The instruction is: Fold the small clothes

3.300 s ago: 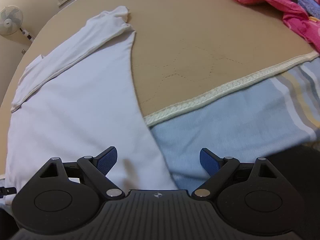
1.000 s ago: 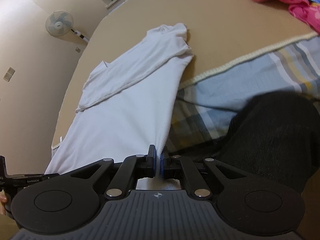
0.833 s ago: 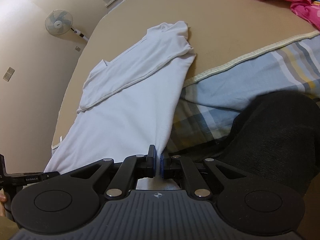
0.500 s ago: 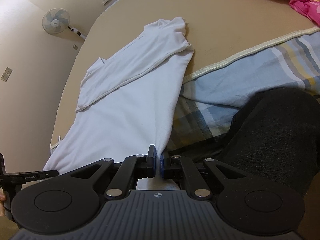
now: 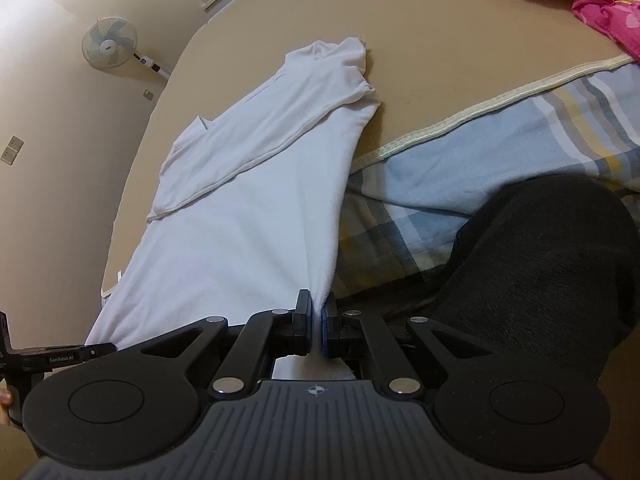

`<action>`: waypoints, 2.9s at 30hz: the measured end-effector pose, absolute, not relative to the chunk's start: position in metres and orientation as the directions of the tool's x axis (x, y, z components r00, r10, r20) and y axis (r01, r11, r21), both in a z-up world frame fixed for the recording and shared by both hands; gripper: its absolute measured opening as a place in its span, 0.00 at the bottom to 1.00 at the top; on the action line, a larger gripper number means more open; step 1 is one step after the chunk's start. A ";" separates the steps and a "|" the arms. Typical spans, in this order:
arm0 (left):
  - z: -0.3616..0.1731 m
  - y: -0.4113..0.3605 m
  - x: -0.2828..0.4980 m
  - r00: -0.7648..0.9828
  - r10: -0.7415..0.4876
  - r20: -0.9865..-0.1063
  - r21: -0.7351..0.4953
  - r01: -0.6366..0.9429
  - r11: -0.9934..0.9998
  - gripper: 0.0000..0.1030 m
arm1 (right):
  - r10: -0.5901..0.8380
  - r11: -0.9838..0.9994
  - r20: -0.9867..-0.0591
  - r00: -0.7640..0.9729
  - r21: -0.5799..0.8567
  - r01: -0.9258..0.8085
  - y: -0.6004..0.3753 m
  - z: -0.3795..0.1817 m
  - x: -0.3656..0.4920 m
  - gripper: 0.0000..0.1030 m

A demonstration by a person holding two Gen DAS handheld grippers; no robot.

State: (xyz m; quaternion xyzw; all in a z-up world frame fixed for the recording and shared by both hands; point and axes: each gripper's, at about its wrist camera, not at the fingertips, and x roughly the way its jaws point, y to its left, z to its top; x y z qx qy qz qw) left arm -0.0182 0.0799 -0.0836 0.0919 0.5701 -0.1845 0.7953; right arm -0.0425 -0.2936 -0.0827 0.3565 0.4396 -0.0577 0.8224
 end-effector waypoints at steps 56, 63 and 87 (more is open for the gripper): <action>-0.150 0.029 0.384 0.380 -0.230 -0.896 -0.210 0.094 0.973 0.82 | -0.159 0.873 -0.741 0.652 0.203 0.443 -0.427 -0.117 0.339 0.03; -0.152 0.032 0.384 0.384 -0.259 -0.886 -0.248 0.080 0.966 0.81 | -0.156 0.864 -0.791 0.591 0.181 0.470 -0.430 -0.157 0.337 0.08; -0.117 0.050 0.324 0.505 -0.145 -0.851 -0.119 0.084 0.989 0.85 | -0.067 0.792 -0.685 0.725 0.405 0.457 -0.463 -0.096 0.215 0.39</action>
